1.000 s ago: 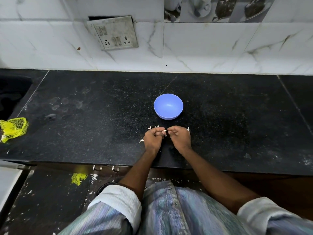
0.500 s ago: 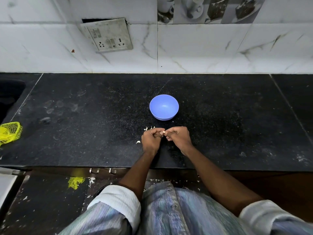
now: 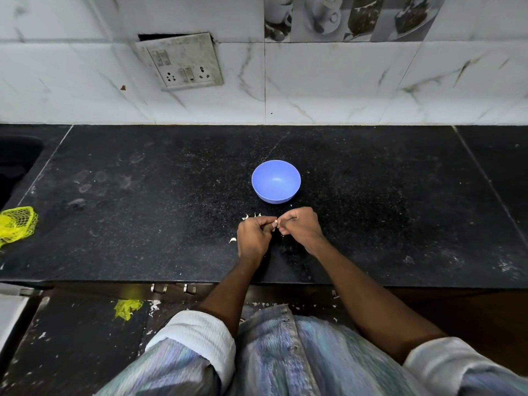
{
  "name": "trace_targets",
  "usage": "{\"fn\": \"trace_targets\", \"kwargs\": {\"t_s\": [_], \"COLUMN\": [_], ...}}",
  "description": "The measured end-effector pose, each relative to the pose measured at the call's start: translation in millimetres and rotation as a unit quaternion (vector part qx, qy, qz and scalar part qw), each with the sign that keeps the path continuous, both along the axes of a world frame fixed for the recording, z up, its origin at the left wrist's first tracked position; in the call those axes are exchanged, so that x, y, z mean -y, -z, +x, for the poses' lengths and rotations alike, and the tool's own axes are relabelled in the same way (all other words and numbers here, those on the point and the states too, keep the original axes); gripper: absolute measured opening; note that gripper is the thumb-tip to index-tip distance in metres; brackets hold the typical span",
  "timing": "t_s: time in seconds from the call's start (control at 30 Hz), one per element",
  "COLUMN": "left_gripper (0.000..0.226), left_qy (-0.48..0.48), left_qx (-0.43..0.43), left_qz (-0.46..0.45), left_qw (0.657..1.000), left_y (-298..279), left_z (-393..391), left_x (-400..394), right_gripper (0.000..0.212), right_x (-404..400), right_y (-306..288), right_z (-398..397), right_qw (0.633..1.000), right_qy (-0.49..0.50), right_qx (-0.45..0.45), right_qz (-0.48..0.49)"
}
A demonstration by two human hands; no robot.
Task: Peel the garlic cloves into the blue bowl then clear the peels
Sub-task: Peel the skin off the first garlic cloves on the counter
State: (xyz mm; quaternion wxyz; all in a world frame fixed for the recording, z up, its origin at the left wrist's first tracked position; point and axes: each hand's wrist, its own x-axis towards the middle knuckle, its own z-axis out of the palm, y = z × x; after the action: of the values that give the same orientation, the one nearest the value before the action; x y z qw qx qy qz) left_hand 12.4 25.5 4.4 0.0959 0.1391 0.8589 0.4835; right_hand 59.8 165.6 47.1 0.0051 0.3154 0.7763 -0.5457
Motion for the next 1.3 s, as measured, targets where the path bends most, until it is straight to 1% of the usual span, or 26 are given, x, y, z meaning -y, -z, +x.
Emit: {"fn": "trace_targets", "kwargs": {"t_s": [0.17,0.27,0.37,0.43,0.53,0.63,0.73,0.87,1.0,1.17,1.23,1.3], "left_gripper": [0.033,0.035,0.037,0.032,0.019,0.016,0.015,0.016,0.017,0.017,0.02,0.021], "left_qy": [0.033,0.043,0.033,0.019,-0.01,-0.02,-0.021,-0.008,-0.01,-0.065,-0.063,-0.057], "left_qx": [-0.05,-0.06,-0.054,-0.046,-0.029,-0.011,-0.004,-0.009,0.002,0.097,0.105,0.105], "left_qz": [-0.042,-0.053,-0.06,-0.038,0.004,0.022,0.034,0.029,0.039,0.126,0.134,0.133], "left_qw": [0.997,0.996,0.996,0.998,1.0,0.999,0.999,0.999,0.999,0.985,0.983,0.984], "left_y": [-3,-1,1,2,1,2,1,2,1,5,7,11], "left_z": [4,5,6,7,5,7,9,11,13,10,11,13], "left_x": [2,1,-1,-2,-1,0,0,1,0,-4,-4,-4], "right_gripper": [0.022,0.023,0.027,0.025,0.022,0.019,0.017,0.018,0.017,0.01,0.005,0.009], "right_x": [-4,-4,-1,0,1,1,2,4,5,8,6,2], "right_y": [0,4,5,4,2,1,-1,-2,3,6,9,14], "right_z": [-1,0,3,4,6,7,8,10,10,11,13,14], "right_qw": [0.999,0.997,0.996,0.998,0.999,0.997,0.998,0.998,1.0,1.0,0.999,0.998], "right_qy": [-0.03,-0.05,-0.05,-0.034,-0.002,0.007,0.0,0.015,0.013,0.018,0.03,0.048], "right_qx": [0.027,0.027,0.019,0.015,-0.003,-0.005,-0.007,-0.011,-0.006,0.0,0.004,0.009], "right_qz": [0.023,0.057,0.077,0.053,-0.036,-0.073,-0.07,-0.054,-0.016,-0.006,0.017,0.05]}}
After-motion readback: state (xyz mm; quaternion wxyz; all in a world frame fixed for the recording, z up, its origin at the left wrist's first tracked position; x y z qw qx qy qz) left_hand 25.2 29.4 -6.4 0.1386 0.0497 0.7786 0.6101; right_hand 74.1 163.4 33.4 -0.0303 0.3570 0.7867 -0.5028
